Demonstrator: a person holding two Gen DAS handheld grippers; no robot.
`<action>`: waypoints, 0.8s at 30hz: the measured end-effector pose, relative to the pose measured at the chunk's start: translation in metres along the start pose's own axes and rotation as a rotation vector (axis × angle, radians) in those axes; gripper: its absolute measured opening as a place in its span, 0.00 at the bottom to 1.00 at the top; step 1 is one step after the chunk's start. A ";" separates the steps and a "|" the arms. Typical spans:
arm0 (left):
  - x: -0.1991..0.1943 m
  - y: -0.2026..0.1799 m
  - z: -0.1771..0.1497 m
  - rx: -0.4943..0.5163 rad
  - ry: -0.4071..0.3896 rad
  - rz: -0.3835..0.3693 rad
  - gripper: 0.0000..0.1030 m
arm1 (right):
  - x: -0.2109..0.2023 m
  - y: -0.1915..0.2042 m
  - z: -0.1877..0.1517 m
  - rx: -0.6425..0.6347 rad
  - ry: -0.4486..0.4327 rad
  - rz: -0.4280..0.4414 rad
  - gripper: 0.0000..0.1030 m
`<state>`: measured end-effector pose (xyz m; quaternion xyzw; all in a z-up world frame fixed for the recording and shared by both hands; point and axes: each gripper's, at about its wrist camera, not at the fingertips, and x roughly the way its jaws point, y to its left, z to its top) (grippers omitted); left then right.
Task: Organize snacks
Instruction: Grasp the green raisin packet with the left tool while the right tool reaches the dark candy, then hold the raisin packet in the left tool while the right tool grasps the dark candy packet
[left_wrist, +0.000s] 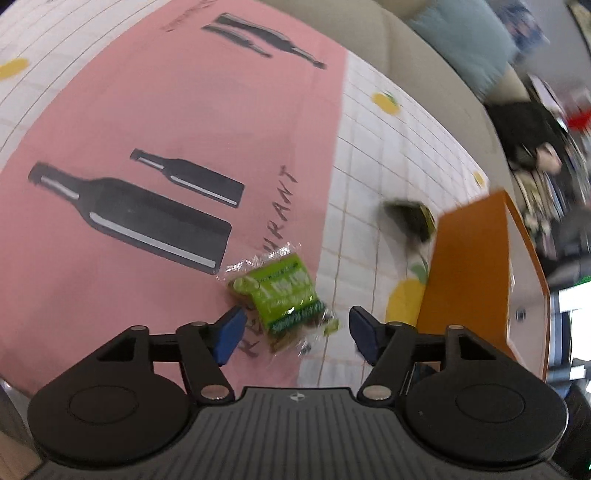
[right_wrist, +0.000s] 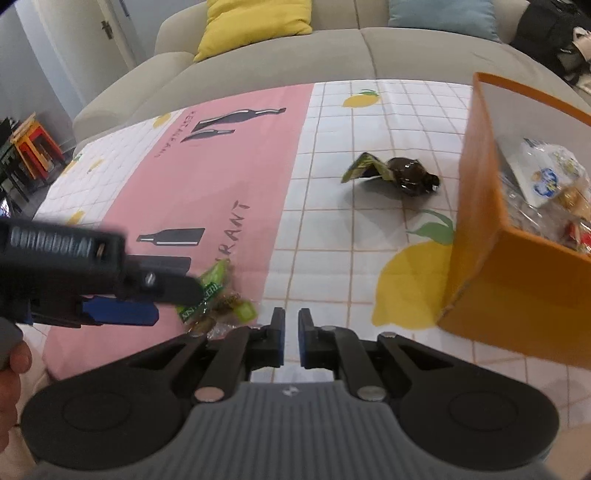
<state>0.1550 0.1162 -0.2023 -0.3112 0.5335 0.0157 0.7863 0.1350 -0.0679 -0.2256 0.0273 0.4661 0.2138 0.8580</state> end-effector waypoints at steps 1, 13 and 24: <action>0.003 -0.003 0.001 -0.013 0.004 0.007 0.75 | 0.002 0.001 0.001 -0.002 0.000 -0.001 0.06; 0.029 -0.020 0.005 0.026 0.026 0.077 0.52 | -0.005 -0.004 0.017 -0.062 -0.175 -0.190 0.20; 0.033 -0.029 0.033 0.143 -0.005 0.101 0.47 | 0.033 0.003 0.052 -0.263 -0.230 -0.377 0.35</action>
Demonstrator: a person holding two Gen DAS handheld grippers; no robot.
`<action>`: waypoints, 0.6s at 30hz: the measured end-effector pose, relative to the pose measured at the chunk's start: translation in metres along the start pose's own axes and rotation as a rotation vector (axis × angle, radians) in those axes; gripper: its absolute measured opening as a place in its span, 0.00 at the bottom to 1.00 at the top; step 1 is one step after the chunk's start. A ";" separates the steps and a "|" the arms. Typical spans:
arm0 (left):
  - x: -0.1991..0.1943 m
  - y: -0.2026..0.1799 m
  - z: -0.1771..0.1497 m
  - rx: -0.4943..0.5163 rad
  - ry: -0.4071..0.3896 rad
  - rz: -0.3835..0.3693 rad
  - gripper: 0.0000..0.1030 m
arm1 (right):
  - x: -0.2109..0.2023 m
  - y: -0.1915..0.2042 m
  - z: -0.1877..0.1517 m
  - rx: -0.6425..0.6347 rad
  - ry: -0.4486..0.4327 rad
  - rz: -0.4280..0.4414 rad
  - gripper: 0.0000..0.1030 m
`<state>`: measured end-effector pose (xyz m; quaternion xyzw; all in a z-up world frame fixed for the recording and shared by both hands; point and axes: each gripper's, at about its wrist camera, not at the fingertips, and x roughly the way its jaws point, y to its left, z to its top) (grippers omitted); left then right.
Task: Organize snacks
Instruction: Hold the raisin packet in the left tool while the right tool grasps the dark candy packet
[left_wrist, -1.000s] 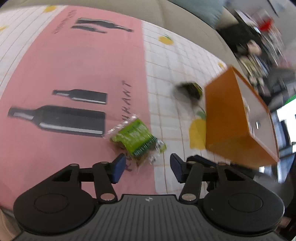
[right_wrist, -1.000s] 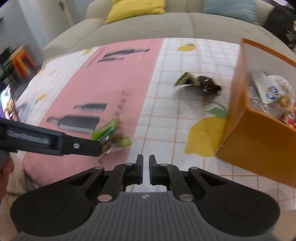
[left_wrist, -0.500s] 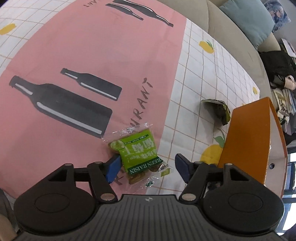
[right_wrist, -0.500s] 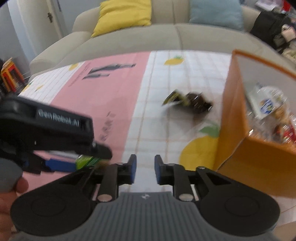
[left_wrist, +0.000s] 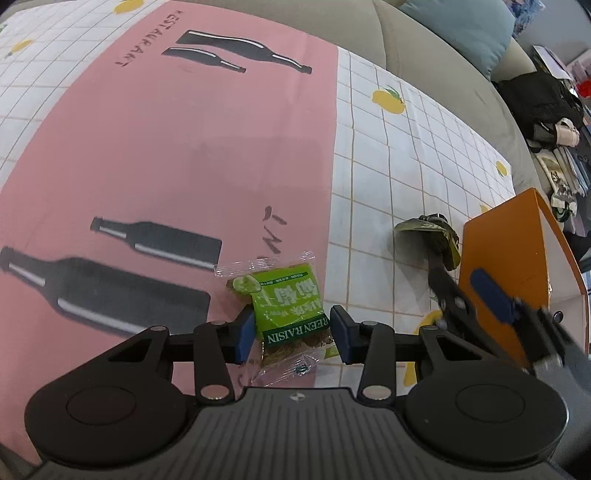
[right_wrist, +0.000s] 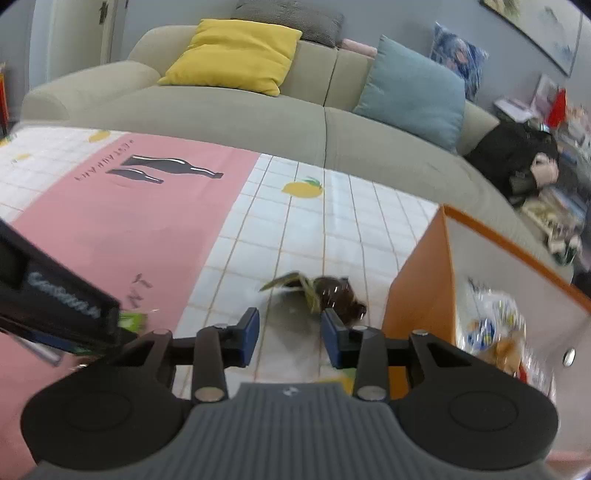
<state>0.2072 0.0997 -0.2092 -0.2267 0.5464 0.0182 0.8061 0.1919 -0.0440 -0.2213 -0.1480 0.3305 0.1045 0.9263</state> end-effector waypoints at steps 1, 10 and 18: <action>0.000 0.001 0.001 0.006 0.001 -0.002 0.47 | 0.005 0.001 0.002 -0.012 0.001 -0.010 0.35; -0.011 0.016 -0.012 0.030 0.016 -0.018 0.45 | 0.010 -0.001 0.001 -0.048 0.030 0.075 0.00; -0.025 0.028 -0.031 0.032 0.057 -0.033 0.44 | -0.043 0.011 -0.016 -0.055 0.183 0.349 0.00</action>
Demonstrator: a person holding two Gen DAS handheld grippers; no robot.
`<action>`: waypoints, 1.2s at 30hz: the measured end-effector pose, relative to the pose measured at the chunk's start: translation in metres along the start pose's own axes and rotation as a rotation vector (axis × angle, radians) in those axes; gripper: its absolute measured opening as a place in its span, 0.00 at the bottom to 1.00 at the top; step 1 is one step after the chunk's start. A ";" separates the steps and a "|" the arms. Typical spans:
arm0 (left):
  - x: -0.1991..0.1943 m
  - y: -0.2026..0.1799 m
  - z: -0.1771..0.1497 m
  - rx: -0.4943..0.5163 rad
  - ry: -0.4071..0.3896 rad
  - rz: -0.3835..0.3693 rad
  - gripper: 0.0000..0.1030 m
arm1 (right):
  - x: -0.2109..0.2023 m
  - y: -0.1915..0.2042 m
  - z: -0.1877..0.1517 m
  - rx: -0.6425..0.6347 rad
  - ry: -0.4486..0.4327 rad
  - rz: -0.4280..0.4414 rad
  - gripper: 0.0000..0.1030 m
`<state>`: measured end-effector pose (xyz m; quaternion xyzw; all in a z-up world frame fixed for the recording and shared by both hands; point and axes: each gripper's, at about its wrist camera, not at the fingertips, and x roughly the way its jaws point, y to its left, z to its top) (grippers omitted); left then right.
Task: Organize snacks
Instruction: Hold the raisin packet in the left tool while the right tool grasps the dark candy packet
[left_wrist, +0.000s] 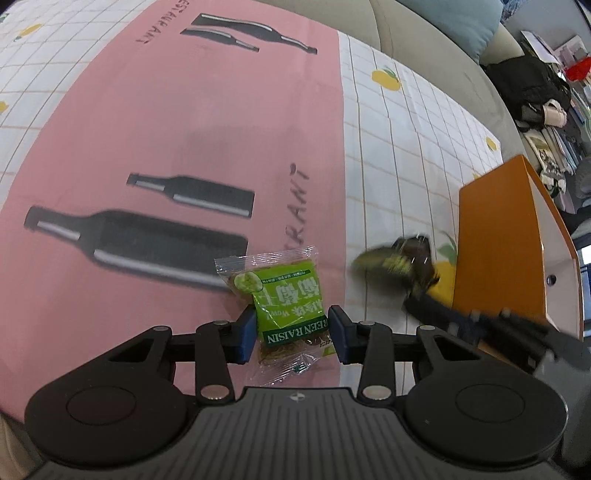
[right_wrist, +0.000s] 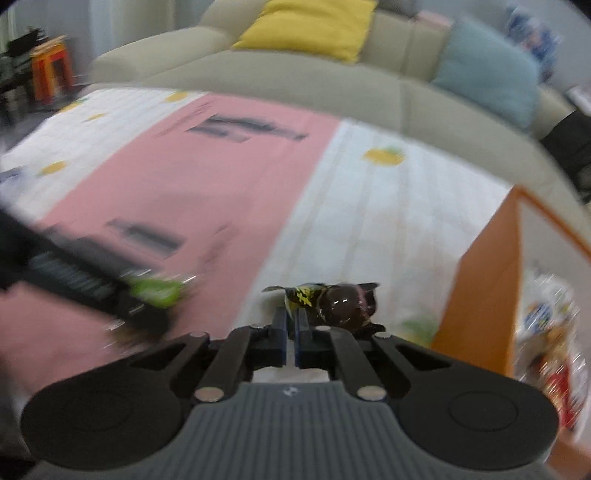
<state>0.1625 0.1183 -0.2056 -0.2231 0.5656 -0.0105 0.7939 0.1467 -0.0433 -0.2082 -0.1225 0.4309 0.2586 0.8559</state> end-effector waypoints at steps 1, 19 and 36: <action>-0.001 0.001 -0.003 0.006 0.006 -0.002 0.44 | -0.004 0.004 -0.004 -0.005 0.029 0.030 0.00; -0.008 -0.007 -0.033 0.029 -0.016 -0.013 0.44 | -0.065 0.000 -0.052 0.196 0.049 -0.010 0.32; 0.000 -0.018 -0.022 0.065 -0.057 -0.001 0.43 | -0.014 -0.020 -0.032 0.474 -0.065 -0.075 0.47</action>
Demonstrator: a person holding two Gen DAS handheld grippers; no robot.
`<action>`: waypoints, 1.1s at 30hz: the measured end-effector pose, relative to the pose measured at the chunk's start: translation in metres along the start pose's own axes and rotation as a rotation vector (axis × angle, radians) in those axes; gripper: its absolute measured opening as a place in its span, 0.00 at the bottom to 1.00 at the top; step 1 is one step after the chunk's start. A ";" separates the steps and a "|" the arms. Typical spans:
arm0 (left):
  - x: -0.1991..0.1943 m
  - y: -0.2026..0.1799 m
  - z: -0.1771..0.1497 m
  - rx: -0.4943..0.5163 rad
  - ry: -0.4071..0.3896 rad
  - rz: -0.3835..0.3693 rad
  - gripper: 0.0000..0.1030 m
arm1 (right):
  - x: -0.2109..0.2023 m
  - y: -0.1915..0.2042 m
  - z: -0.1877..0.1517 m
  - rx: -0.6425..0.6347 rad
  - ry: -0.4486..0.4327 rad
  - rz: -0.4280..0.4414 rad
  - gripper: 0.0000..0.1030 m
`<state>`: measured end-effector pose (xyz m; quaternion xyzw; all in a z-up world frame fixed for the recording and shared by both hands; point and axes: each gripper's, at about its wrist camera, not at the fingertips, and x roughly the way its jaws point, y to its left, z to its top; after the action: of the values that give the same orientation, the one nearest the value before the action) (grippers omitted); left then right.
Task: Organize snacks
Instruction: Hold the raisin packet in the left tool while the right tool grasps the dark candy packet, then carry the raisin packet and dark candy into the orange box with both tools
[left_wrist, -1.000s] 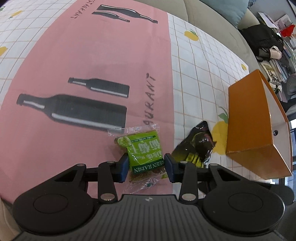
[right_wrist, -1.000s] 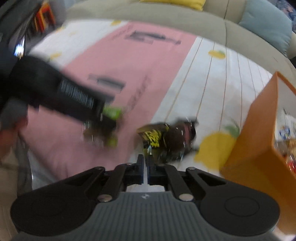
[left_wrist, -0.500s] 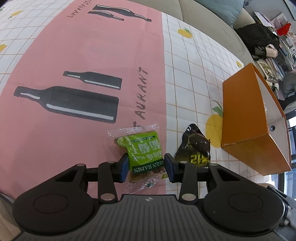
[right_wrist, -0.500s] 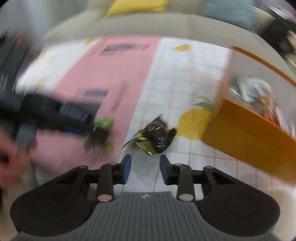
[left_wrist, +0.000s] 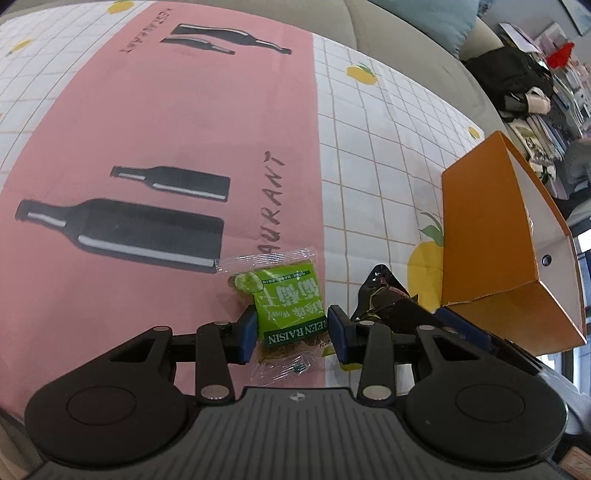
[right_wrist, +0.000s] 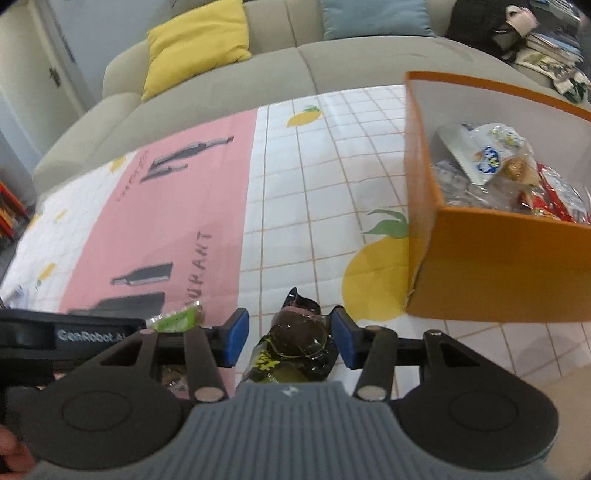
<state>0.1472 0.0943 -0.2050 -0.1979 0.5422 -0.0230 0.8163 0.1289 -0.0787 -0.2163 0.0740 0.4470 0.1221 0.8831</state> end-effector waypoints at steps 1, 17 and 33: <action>0.000 -0.001 0.001 0.006 0.005 0.001 0.44 | 0.004 0.000 -0.001 -0.007 0.006 -0.009 0.47; 0.020 0.003 0.010 -0.047 0.167 0.019 0.58 | 0.029 -0.023 -0.005 0.076 0.087 0.042 0.53; 0.008 -0.002 0.009 -0.046 0.075 -0.003 0.41 | 0.015 -0.022 -0.003 0.053 0.029 0.057 0.39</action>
<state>0.1588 0.0932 -0.2083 -0.2166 0.5724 -0.0191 0.7906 0.1382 -0.0957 -0.2352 0.1082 0.4606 0.1364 0.8703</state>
